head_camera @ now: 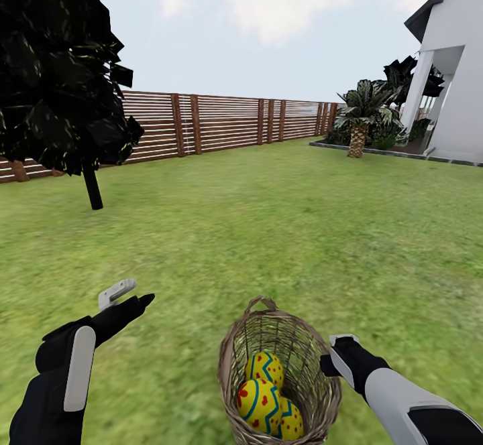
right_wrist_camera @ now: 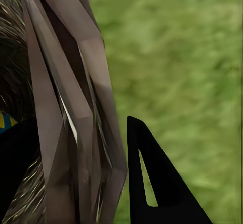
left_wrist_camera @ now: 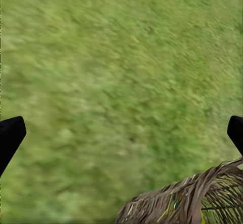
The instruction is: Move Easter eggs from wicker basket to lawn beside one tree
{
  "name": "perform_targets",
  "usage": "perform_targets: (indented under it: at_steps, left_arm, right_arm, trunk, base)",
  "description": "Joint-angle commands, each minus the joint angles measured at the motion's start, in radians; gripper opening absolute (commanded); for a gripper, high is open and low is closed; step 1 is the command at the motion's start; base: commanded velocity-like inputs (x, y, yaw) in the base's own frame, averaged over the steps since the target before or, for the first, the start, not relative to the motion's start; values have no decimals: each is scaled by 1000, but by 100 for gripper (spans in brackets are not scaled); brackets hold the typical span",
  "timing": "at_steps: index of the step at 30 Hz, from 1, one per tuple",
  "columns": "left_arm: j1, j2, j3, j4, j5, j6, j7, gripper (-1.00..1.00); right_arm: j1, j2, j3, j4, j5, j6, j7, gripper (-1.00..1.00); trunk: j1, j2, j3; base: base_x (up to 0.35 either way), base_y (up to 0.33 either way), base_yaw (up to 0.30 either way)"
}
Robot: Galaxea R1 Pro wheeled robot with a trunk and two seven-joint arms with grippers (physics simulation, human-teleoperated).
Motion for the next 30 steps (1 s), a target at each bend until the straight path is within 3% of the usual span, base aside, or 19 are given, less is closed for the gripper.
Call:
perform_targets:
  at_steps: [1, 10, 14, 21, 30]
  left_arm:
    - [-1, -1, 2, -1, 7, 5, 4, 100]
    - [-1, -1, 2, -1, 6, 5, 4, 100]
    - [-1, -1, 2, 3, 6, 5, 4, 100]
    - [-1, -1, 2, 7, 6, 4, 5, 100]
    - [-1, -1, 2, 7, 5, 4, 5, 100]
  right_arm:
    - [0, 0, 0, -2, -6, 6, -1, -100]
    - [0, -2, -4, -7, -7, 1, -3, -100]
    - [0, -20, -18, -13, -13, -9, -8, -100]
    - [0, -17, -23, -21, -14, -10, -7, -100]
    - [0, -20, -24, -19, -14, -10, -7, -100]
  trunk:
    - [-4, 7, 2]
    - [-39, 70, 30]
    - [-54, 98, 43]
    - [-81, 147, 65]
    - [-115, 210, 99]
  base:
    - [0, 0, 0]
    - [0, 0, 0]
    - [0, 0, 0]
    - [0, 0, 0]
    - [0, 0, -235]
